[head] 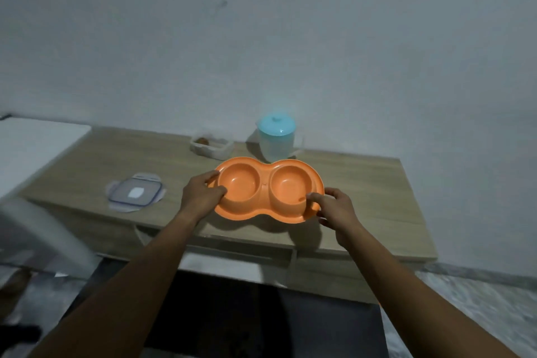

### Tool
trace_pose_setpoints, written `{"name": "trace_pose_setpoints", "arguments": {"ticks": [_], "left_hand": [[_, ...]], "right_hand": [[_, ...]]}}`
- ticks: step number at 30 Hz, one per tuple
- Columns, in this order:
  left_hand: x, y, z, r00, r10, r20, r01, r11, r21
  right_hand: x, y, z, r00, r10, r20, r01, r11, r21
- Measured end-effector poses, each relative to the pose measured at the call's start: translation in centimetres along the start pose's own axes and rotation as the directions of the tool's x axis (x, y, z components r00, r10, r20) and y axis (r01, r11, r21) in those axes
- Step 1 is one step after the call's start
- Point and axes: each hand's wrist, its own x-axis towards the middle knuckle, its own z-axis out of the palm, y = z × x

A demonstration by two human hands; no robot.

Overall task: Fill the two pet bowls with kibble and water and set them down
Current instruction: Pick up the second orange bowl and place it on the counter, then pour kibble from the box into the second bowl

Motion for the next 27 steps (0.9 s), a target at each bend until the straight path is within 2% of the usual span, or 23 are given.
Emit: {"name": "trace_pose_setpoints", "arguments": {"ticks": [6,10,14,21,24,27], "left_hand": [[2.6,-4.8,-3.2,0.996,-0.088,-0.018,0.089,0.995,0.052],[6.0,-7.3,-5.4,0.992,-0.115,0.049,0.108,0.987,0.117],[11.0,-9.6,-7.4,0.978,-0.057,0.202,-0.003,0.959,0.283],[17.5,-13.9,-9.2,0.937,0.068,0.342,-0.220,0.876,0.430],[19.1,-14.8,-9.7,0.923,0.122,0.365,-0.283,0.858,0.429],[20.4,-14.9,-9.8,0.905,0.154,0.396,-0.324,0.853,0.409]], "right_hand": [[2.3,1.1,7.4,0.997,0.030,0.065,-0.024,0.995,-0.100],[3.7,1.3,11.8,0.995,0.078,0.061,-0.068,0.985,-0.156],[5.7,1.0,15.8,0.995,0.100,-0.001,-0.098,0.979,-0.177],[7.7,2.2,21.7,0.963,0.171,-0.207,-0.217,0.950,-0.226],[7.4,1.7,23.3,0.935,0.139,-0.328,-0.242,0.923,-0.300],[7.5,0.1,25.2,0.918,0.038,-0.394,-0.234,0.855,-0.463]]}}
